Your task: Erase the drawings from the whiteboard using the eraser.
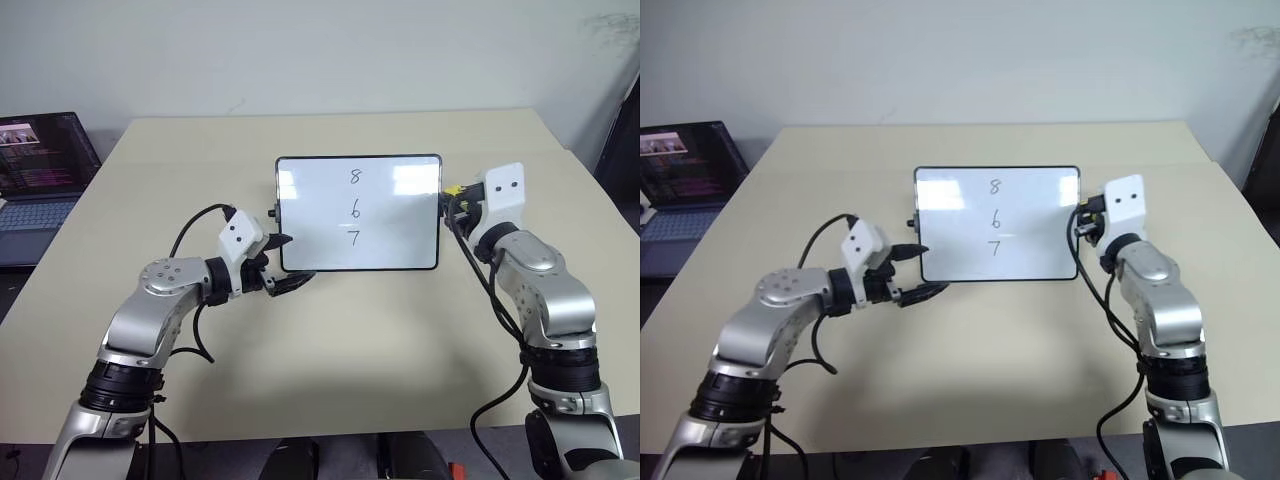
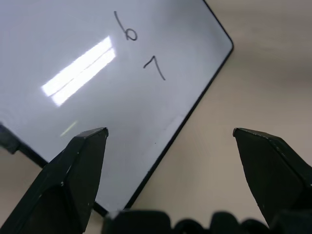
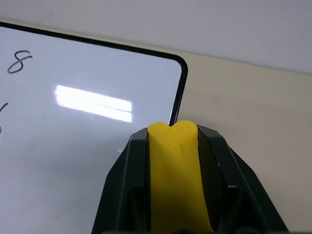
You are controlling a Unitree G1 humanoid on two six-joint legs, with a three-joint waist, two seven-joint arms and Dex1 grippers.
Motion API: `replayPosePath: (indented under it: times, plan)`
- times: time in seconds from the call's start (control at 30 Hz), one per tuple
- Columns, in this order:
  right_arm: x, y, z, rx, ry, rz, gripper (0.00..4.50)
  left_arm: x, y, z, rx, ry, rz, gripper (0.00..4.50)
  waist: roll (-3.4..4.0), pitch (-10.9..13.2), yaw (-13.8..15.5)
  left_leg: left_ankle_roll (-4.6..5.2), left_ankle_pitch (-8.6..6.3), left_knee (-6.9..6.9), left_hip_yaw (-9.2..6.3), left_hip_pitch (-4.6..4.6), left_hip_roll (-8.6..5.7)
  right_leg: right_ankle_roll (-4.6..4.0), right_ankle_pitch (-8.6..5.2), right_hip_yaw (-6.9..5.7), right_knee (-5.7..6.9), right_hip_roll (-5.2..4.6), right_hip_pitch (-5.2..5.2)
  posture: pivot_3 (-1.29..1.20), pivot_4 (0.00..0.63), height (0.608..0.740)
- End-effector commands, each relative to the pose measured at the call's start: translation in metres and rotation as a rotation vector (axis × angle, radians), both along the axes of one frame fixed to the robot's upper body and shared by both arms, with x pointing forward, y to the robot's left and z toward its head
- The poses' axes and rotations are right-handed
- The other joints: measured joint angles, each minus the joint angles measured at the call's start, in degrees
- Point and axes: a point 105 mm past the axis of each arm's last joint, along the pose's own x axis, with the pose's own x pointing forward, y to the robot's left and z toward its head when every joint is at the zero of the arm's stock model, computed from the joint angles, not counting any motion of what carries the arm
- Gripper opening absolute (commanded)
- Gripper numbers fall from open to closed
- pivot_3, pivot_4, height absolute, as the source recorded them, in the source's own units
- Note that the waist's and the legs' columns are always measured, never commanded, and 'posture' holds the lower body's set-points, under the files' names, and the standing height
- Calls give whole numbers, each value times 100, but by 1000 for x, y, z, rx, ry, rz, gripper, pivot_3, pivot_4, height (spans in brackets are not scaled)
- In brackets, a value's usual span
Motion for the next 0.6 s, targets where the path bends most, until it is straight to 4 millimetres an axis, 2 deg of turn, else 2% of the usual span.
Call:
replayPosePath:
  times: [0.03, 0.33, 0.6]
  plan:
    - [2, 9, 18, 2, -80, 29, 994, 2, 0, 14, 11, -110, 49, 4500, 0, 0, 0, 0, 0, 3, 0, -1, 0, 1, 1, 0, 1, 0, 0, 0, 150, 740]
    - [10, 26, 25, 10, -125, 68, 994, 10, 5, 15, 8, -172, 175, 4500, 0, 0, -5, 0, 0, 9, 1, -2, -1, 3, 5, 2, 1, 0, 0, 0, 150, 740]
    - [15, 38, 34, 8, -169, 99, 994, 9, -1, 13, -11, -184, 190, 4500, 0, 0, -11, 0, 0, 11, 2, -2, -2, 4, 8, 2, 1, 0, 0, 0, 150, 740]
